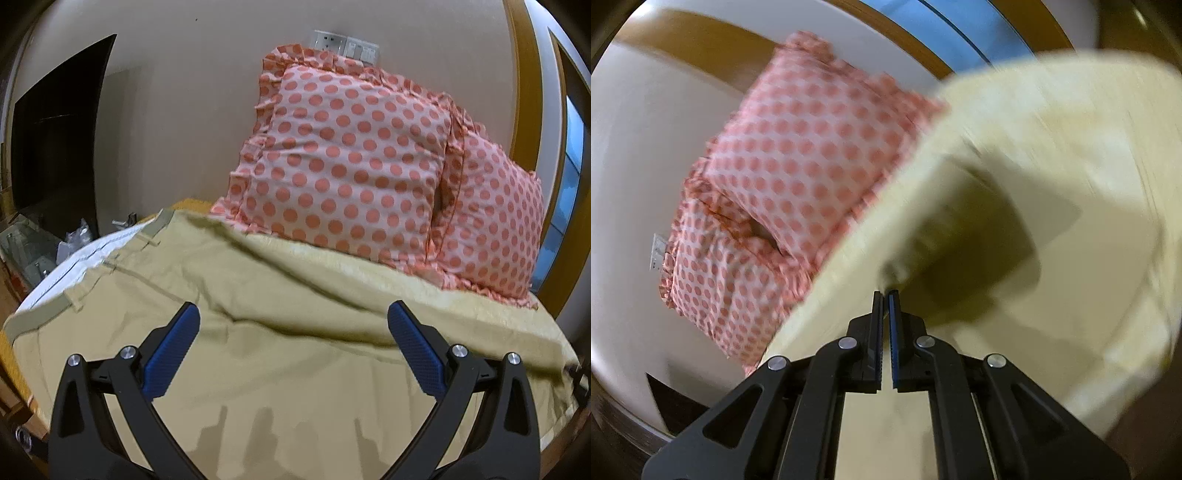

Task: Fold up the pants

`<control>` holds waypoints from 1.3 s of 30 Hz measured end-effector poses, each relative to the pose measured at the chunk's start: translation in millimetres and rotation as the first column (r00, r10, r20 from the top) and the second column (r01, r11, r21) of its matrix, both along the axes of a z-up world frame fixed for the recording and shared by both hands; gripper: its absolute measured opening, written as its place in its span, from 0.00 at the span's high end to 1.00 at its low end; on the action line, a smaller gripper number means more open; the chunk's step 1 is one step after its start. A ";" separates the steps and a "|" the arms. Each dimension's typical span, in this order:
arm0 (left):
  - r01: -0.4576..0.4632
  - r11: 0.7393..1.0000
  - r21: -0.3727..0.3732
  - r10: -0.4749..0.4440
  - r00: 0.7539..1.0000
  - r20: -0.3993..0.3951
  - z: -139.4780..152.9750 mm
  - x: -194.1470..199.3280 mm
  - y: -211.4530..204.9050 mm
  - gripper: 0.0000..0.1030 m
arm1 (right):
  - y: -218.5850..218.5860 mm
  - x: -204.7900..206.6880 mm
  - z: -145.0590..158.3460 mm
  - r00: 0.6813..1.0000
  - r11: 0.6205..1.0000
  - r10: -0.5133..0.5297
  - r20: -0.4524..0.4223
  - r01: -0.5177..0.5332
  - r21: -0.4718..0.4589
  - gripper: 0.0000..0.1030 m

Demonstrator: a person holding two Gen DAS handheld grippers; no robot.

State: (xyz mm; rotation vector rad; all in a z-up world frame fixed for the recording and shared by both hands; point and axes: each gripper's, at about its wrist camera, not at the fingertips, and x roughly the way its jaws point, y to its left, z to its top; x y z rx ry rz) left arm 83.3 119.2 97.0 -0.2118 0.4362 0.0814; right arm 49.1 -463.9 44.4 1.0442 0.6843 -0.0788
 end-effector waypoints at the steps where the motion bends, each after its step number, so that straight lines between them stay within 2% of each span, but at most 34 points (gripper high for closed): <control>1: -0.001 1.000 0.002 0.001 1.000 -0.008 1.1 4.0 1.6 0.02 | -1.0 1.2 -5.0 1.000 1.000 0.000 -0.021 0.000 0.025 0.95; 3: -0.004 1.000 0.005 0.004 0.999 -0.036 1.6 16.3 6.8 0.02 | -4.3 2.0 -8.5 0.999 0.998 0.001 -0.034 0.001 0.055 0.88; 5: 0.000 1.000 -0.014 -0.001 0.998 -0.068 0.1 25.3 13.3 0.02 | -0.2 -4.0 -5.9 1.000 0.998 0.002 -0.026 0.000 0.057 0.58; 8: 0.003 0.996 -0.087 -0.013 0.993 -0.121 -4.3 43.2 29.5 0.02 | -1.3 4.0 -5.7 1.000 0.998 -0.009 -0.019 0.010 0.068 0.52; 10: 0.012 0.990 -0.142 -0.032 0.990 -0.141 -6.0 56.5 38.9 0.02 | -4.0 10.7 -7.6 0.999 0.998 -0.030 -0.037 0.032 0.047 0.54; 11: 0.014 0.986 -0.168 -0.039 0.988 -0.148 -6.2 64.5 43.5 0.02 | -4.4 13.2 -8.2 0.998 0.999 -0.040 -0.051 0.041 0.029 0.63; 12: 0.007 0.983 -0.183 -0.037 0.987 -0.157 -6.5 72.3 47.0 0.02 | -5.4 20.3 -12.2 0.997 0.999 -0.044 -0.067 0.044 0.006 0.89; 13: -0.004 0.982 -0.191 -0.029 0.985 -0.170 -6.9 84.0 51.1 0.02 | -6.8 24.0 -15.6 0.997 0.999 -0.036 -0.063 0.036 -0.003 0.96; 17: -0.059 0.981 -0.182 0.009 0.965 -0.263 -15.2 132.2 63.4 0.02 | -13.5 14.4 -8.2 0.997 0.998 -0.066 0.042 0.066 -0.015 0.96; 19: -0.086 0.980 -0.182 0.024 0.948 -0.318 -23.7 157.7 69.8 0.03 | -12.7 16.2 -5.5 0.997 0.998 -0.056 0.044 0.057 -0.038 0.96; 23: -0.142 0.967 -0.214 0.046 0.914 -0.403 -41.2 200.8 80.5 0.14 | -15.3 21.5 -10.3 0.998 0.998 -0.059 0.035 0.060 -0.021 0.96; 25: -0.177 0.960 -0.217 0.060 0.886 -0.459 -54.8 224.2 86.2 0.27 | -16.2 24.0 -10.6 0.998 0.998 -0.055 0.038 0.056 -0.025 0.96; 27: -0.201 0.950 -0.238 0.051 0.854 -0.518 -71.3 245.0 90.5 0.52 | -17.1 25.9 -10.5 0.998 0.998 -0.052 0.042 0.053 -0.025 0.96; 28: -0.219 0.952 -0.215 0.085 0.861 -0.501 -70.6 246.6 91.6 0.60 | -17.9 28.0 -9.3 0.998 0.998 -0.049 0.047 0.050 -0.028 0.96; 29: -0.228 0.952 -0.206 0.101 0.865 -0.491 -69.5 247.6 93.1 0.89 | -17.6 30.1 -6.9 0.998 0.998 -0.045 0.052 0.047 -0.035 0.96; 30: -0.203 0.943 -0.263 0.051 0.871 -0.489 -70.6 246.5 96.3 0.96 | -19.0 31.9 -2.2 0.997 0.998 -0.039 0.066 0.042 -0.048 0.96; 32: -0.211 0.928 -0.308 0.048 0.885 -0.462 -64.1 229.4 102.3 0.97 | -22.2 30.9 11.4 0.994 0.997 -0.030 0.106 0.037 -0.063 0.96; 35: -0.148 0.942 -0.302 0.026 0.927 -0.373 -34.6 173.9 105.1 0.97 | -26.1 19.9 30.9 0.987 0.994 -0.030 0.156 0.046 -0.095 0.96; 36: -0.125 0.943 -0.307 0.017 0.944 -0.331 -22.5 142.0 106.8 0.97 | -28.5 12.8 36.2 0.985 0.993 -0.036 0.167 0.054 -0.107 0.96; 39: -0.086 0.945 -0.314 0.001 0.965 -0.263 -4.4 61.0 106.6 0.97 | -36.2 -7.7 36.4 0.986 0.990 -0.057 0.155 0.077 -0.120 0.96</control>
